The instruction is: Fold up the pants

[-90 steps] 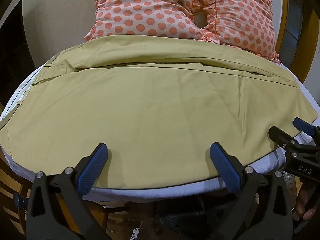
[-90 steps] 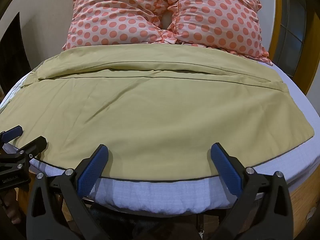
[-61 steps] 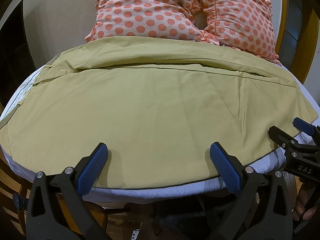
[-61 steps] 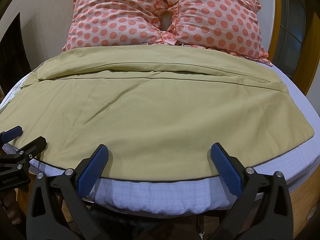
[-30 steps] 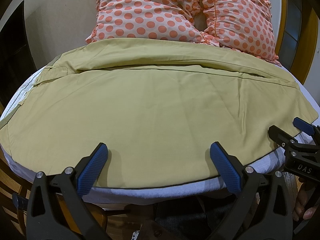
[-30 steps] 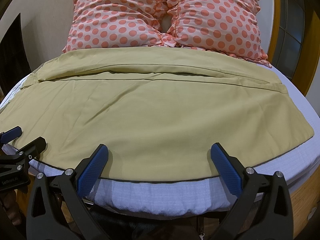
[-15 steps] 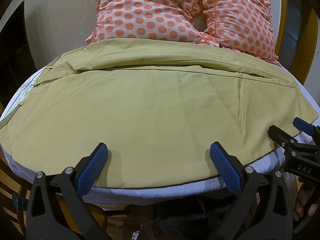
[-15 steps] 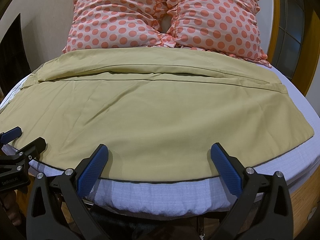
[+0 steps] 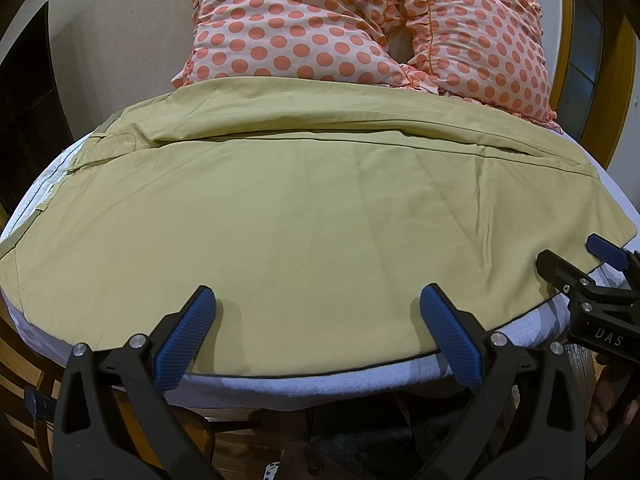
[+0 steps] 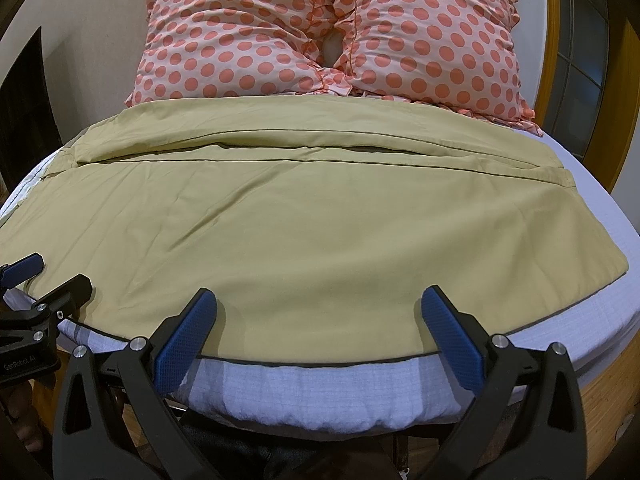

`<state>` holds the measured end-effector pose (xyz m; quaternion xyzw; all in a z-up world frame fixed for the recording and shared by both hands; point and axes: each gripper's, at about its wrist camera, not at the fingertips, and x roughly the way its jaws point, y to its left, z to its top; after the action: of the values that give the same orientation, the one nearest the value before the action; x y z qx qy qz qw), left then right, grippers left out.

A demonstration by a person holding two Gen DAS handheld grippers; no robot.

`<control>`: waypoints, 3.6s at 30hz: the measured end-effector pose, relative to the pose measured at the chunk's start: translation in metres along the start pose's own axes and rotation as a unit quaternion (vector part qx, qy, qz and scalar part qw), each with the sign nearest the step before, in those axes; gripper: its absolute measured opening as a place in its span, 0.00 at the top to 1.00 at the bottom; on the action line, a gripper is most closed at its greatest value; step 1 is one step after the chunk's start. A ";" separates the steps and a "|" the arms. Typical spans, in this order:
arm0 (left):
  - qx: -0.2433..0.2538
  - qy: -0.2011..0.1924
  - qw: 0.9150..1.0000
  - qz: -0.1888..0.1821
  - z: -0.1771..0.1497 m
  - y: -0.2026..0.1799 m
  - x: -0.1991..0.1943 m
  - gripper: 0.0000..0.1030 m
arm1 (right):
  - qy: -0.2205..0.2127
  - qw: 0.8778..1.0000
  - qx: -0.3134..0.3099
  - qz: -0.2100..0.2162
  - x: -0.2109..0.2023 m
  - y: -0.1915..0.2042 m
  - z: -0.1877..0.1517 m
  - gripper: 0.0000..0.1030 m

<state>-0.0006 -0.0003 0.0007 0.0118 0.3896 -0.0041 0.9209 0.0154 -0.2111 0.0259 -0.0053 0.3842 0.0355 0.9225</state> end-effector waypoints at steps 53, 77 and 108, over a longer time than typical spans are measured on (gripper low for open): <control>-0.100 -0.152 0.978 -0.104 0.066 0.109 -0.030 0.02 | -0.083 0.890 0.439 0.089 0.013 -0.265 0.044 0.95; -0.279 0.026 0.958 -0.066 0.217 0.221 0.149 0.36 | -0.128 0.872 0.453 0.133 0.012 -0.281 0.028 0.99; -0.290 -0.032 0.950 -0.112 -0.047 0.211 -0.043 0.88 | -0.106 0.872 0.475 -0.056 -0.028 -0.316 -0.017 0.41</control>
<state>-0.0606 0.2121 0.0025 -0.3002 0.3431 0.0054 0.8900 0.0052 -0.5282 0.0283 0.4162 0.2537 -0.2025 0.8494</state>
